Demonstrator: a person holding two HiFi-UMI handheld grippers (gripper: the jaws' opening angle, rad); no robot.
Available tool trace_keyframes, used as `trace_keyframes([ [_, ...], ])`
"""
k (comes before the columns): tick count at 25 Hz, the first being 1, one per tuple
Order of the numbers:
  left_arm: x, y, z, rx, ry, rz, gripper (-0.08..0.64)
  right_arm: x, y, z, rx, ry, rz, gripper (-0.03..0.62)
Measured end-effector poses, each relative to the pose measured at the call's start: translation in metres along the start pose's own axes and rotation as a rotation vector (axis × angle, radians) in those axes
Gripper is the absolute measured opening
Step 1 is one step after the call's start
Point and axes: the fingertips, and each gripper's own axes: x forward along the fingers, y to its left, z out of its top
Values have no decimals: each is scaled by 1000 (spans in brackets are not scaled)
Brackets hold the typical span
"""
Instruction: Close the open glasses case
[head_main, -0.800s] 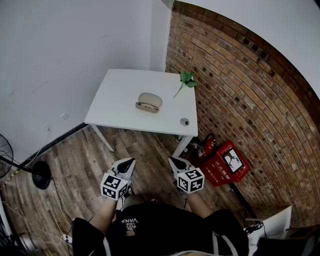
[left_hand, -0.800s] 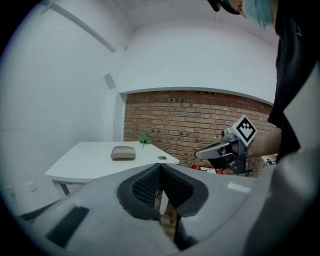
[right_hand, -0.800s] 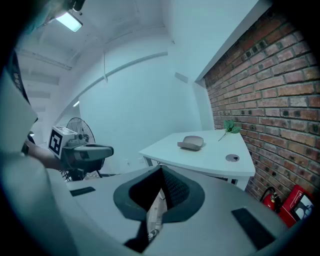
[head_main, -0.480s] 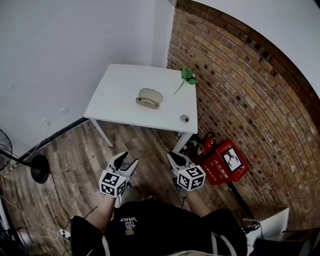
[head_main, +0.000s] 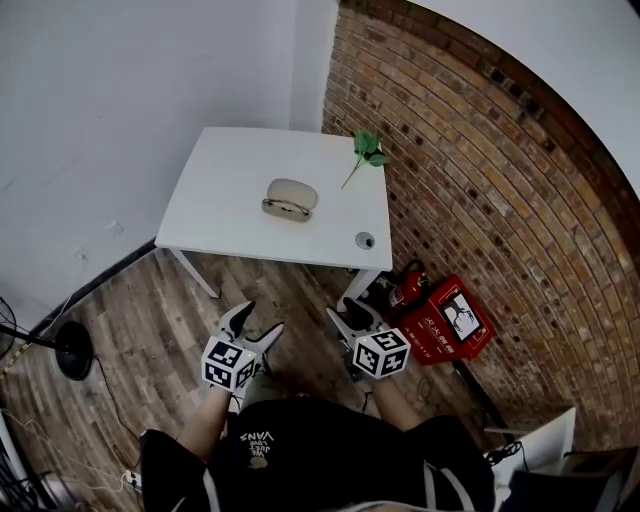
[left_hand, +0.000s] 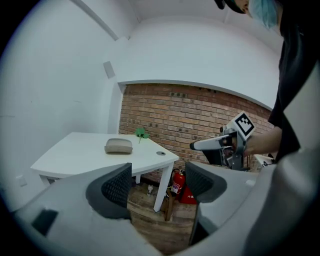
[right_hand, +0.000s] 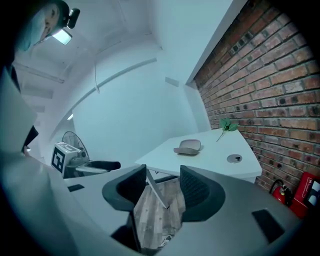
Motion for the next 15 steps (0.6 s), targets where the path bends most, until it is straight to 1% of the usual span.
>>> trace_keyframes([
  [5, 16, 35, 8, -4, 17, -26, 331, 34, -12, 14, 27, 1, -37, 196],
  [15, 35, 129, 36, 18, 28, -73, 331, 120, -15, 51, 65, -39, -100, 196],
])
